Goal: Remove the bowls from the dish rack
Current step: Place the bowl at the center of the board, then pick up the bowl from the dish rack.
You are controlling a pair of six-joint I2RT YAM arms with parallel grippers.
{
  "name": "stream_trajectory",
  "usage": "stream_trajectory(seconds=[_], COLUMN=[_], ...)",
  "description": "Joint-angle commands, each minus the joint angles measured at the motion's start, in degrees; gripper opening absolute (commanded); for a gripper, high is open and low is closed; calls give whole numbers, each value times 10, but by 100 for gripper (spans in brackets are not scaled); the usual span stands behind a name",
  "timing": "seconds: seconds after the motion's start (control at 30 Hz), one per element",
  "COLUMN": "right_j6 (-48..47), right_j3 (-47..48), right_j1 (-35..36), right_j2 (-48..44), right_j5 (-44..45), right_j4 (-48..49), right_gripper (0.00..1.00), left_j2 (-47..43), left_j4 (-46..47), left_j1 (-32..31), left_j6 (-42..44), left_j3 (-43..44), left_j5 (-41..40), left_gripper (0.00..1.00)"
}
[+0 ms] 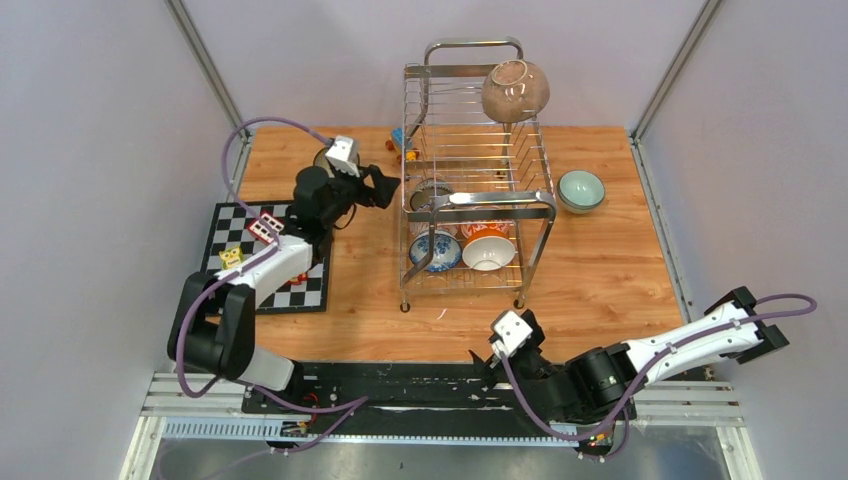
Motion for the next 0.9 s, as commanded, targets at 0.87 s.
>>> stream_trajectory(seconds=[0.87], right_j6=[120], right_j3=[-34], right_j1=[-8], right_j2=[48], right_j5=[-53], right_j4=[-50], right_gripper=[88], left_j2=[175], left_j4=[105], left_j1=[-84], left_j6=[240], left_j3=[69], left_j5=[64], left_gripper=[64])
